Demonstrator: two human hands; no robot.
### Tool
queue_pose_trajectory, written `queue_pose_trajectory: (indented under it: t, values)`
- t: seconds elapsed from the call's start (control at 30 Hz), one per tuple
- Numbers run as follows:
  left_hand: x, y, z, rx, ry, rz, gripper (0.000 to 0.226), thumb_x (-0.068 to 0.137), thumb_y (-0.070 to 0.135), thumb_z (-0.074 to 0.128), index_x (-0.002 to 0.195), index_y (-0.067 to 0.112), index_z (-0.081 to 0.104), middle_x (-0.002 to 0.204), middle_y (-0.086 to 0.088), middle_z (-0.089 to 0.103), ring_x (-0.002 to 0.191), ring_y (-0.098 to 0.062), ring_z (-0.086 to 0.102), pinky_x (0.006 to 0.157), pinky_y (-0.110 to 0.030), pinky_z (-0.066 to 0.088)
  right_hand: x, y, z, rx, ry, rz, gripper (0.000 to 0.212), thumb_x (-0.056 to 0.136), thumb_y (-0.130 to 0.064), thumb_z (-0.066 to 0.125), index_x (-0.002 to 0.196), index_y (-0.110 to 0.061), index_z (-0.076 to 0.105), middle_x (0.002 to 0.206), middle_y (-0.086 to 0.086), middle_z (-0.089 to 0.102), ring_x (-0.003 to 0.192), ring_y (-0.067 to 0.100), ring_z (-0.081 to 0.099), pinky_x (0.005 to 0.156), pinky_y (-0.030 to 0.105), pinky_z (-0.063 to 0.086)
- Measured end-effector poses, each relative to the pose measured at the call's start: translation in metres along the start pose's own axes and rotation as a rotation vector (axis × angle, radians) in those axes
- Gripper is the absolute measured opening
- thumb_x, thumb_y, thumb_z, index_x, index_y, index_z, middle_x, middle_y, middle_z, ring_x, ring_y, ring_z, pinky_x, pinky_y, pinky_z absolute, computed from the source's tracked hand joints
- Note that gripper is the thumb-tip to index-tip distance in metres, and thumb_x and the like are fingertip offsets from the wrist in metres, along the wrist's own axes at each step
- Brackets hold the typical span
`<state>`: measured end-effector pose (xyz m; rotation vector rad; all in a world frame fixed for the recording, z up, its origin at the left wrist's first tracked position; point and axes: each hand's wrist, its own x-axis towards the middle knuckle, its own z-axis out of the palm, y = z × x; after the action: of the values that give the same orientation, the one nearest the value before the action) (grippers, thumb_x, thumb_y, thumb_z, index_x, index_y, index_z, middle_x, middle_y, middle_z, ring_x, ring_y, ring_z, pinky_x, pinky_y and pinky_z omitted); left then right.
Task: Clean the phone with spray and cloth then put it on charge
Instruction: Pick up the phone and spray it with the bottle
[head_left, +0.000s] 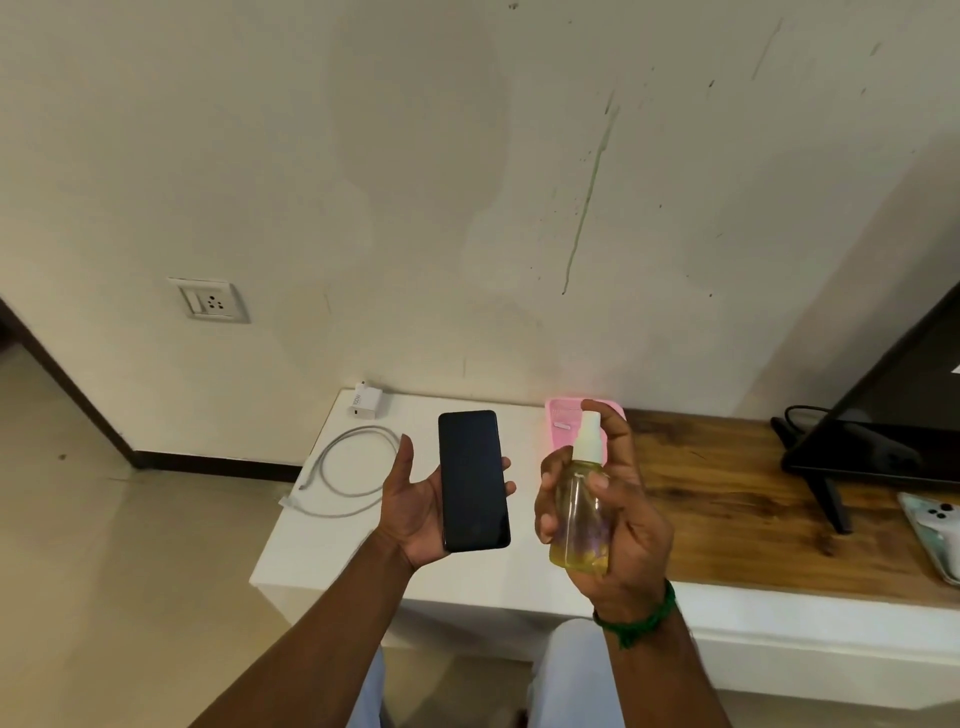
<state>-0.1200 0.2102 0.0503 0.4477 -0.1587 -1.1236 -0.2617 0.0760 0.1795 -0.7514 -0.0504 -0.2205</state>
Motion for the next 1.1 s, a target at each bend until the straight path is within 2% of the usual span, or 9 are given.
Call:
queue_pose_trajectory:
  t: [0.17, 0.27, 0.33, 0.43, 0.63, 0.77, 0.87, 1.0, 1.1]
  values:
    - [-0.001, 0.000, 0.005, 0.010, 0.009, 0.015, 0.104, 0.074, 0.084, 0.043, 0.151, 0.017, 0.026, 0.155, -0.016, 0.021, 0.135, -0.040, 0.026, 0.116, -0.060, -0.004, 0.002, -0.005, 0.004, -0.167, 0.061, -0.017, 0.106, 0.052, -0.041, 0.087, 0.138, -0.013, 0.031, 0.078, 0.011, 0.066, 0.062, 0.023, 0.064, 0.050, 0.030, 0.054]
    - [0.000, 0.002, 0.007, 0.024, 0.021, 0.028, 0.104, 0.075, 0.085, 0.040, 0.151, 0.017, 0.024, 0.151, -0.016, 0.027, 0.129, -0.040, 0.039, 0.113, -0.058, 0.015, 0.005, -0.010, 0.006, -0.328, 0.076, -0.078, 0.096, 0.055, -0.045, 0.085, 0.134, -0.017, 0.036, 0.081, 0.009, 0.063, 0.061, 0.022, 0.061, 0.050, 0.031, 0.053]
    - [0.000, 0.002, 0.009, 0.030, 0.028, 0.033, 0.103, 0.075, 0.086, 0.037, 0.151, 0.017, 0.024, 0.147, -0.017, 0.033, 0.126, -0.039, 0.044, 0.109, -0.054, 0.026, 0.008, -0.014, 0.007, -0.444, 0.090, -0.124, 0.085, 0.059, -0.041, 0.084, 0.129, -0.020, 0.041, 0.082, 0.010, 0.059, 0.061, 0.024, 0.059, 0.051, 0.033, 0.053]
    - [0.000, 0.002, 0.011, 0.010, 0.032, 0.030, 0.102, 0.076, 0.085, 0.037, 0.149, 0.015, 0.030, 0.145, -0.018, 0.040, 0.126, -0.040, 0.046, 0.108, -0.054, 0.030, 0.013, -0.018, 0.008, -0.620, 0.113, -0.193, 0.061, 0.070, -0.014, 0.073, 0.123, -0.025, 0.046, 0.080, 0.014, 0.057, 0.060, 0.029, 0.061, 0.054, 0.037, 0.054]
    - [0.000, 0.004, 0.012, 0.025, 0.017, 0.036, 0.100, 0.073, 0.083, 0.043, 0.146, 0.015, 0.037, 0.146, -0.017, 0.039, 0.129, -0.040, 0.040, 0.112, -0.055, 0.021, 0.021, -0.017, 0.011, -0.748, 0.144, -0.209, 0.050, 0.074, -0.018, 0.064, 0.121, -0.029, 0.049, 0.086, 0.005, 0.067, 0.079, 0.023, 0.066, 0.062, 0.028, 0.055]
    - [0.001, 0.004, 0.011, 0.007, 0.003, 0.035, 0.100, 0.075, 0.084, 0.041, 0.146, 0.015, 0.036, 0.145, -0.018, 0.040, 0.128, -0.039, 0.040, 0.114, -0.055, 0.017, 0.027, -0.005, 0.003, -0.798, 0.172, -0.152, 0.039, 0.086, -0.021, 0.055, 0.123, -0.033, 0.047, 0.096, 0.008, 0.065, 0.078, 0.022, 0.066, 0.064, 0.032, 0.056]
    - [0.003, 0.005, 0.009, -0.002, -0.002, 0.027, 0.099, 0.076, 0.084, 0.038, 0.147, 0.015, 0.034, 0.145, -0.018, 0.040, 0.126, -0.039, 0.045, 0.114, -0.054, 0.013, 0.031, 0.009, -0.007, -0.853, 0.190, -0.142, 0.034, 0.094, -0.013, 0.048, 0.119, -0.036, 0.046, 0.088, 0.004, 0.064, 0.071, 0.022, 0.064, 0.062, 0.033, 0.055]
    - [0.003, 0.005, 0.008, 0.012, 0.020, 0.028, 0.098, 0.076, 0.084, 0.038, 0.146, 0.014, 0.036, 0.141, -0.019, 0.044, 0.126, -0.038, 0.041, 0.115, -0.056, 0.009, 0.035, 0.023, -0.018, -1.004, 0.206, -0.129, 0.043, 0.084, -0.018, 0.066, 0.116, -0.038, 0.045, 0.092, 0.006, 0.060, 0.070, 0.017, 0.063, 0.059, 0.027, 0.056]
    - [0.003, 0.006, 0.010, 0.029, 0.052, 0.042, 0.097, 0.076, 0.083, 0.036, 0.145, 0.015, 0.040, 0.139, -0.018, 0.044, 0.124, -0.036, 0.041, 0.114, -0.057, 0.015, 0.035, 0.030, -0.018, -1.229, 0.156, -0.173, 0.062, 0.071, -0.011, 0.078, 0.117, -0.032, 0.041, 0.089, -0.009, 0.057, 0.079, 0.007, 0.062, 0.062, 0.010, 0.050]
